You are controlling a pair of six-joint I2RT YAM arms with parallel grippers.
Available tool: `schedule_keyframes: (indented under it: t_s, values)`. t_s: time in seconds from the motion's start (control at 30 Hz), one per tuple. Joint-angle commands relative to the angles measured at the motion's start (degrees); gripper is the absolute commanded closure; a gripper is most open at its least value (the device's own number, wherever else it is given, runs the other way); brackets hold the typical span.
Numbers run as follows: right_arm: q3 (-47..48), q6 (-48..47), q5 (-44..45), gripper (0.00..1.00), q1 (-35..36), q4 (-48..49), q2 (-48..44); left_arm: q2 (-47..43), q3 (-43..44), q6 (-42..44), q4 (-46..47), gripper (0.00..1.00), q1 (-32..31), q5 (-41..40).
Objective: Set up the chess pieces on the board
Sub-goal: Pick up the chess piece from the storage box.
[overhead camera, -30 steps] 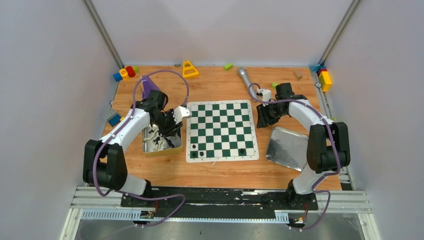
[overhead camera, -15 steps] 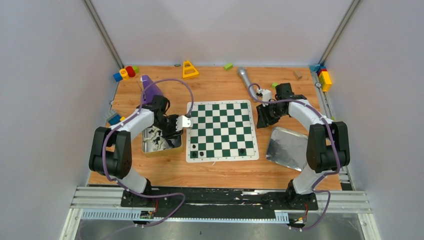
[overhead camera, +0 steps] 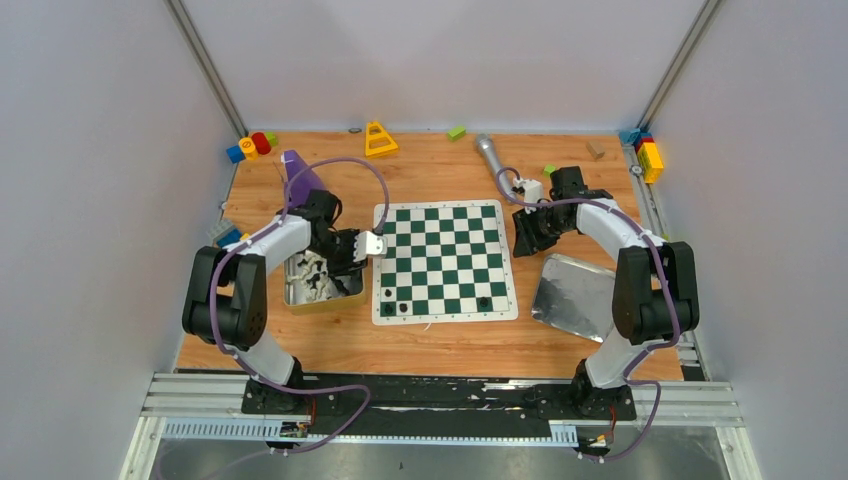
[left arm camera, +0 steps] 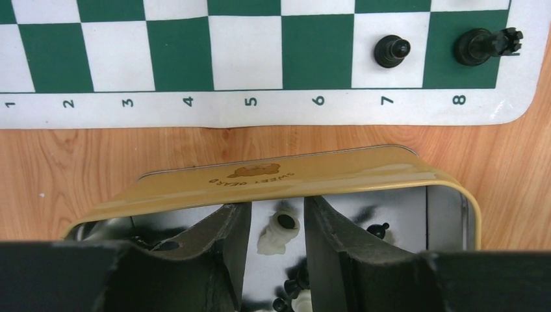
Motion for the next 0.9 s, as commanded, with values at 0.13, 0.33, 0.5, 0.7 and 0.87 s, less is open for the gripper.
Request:
schedule_keyframes:
  t_s: [0.13,0.33,0.5,0.7,0.87]
  values:
    - [0.71,-1.2,0.36,0.65,-0.22,0.59,0.65,1.55,3.93,-1.68,1.93,0.6,0.17,1.54]
    - [0.62,-1.28,0.71,0.65,-0.23,0.5,1.0,1.81,4.34,-2.16,1.96,0.61,0.12,1.89]
    - [0.62,-1.31,0.89,0.65,-0.17,0.5,1.26,2.07,4.51,-2.01,1.62,0.69,-0.05,1.68]
    - [0.62,-1.38,1.25,0.66,-0.17,0.5,1.36,2.44,4.94,-1.81,0.4,0.82,-0.39,1.59]
    - [0.62,-1.45,1.31,0.66,-0.21,0.45,1.52,2.87,5.28,-1.95,-0.76,0.92,-0.4,1.12]
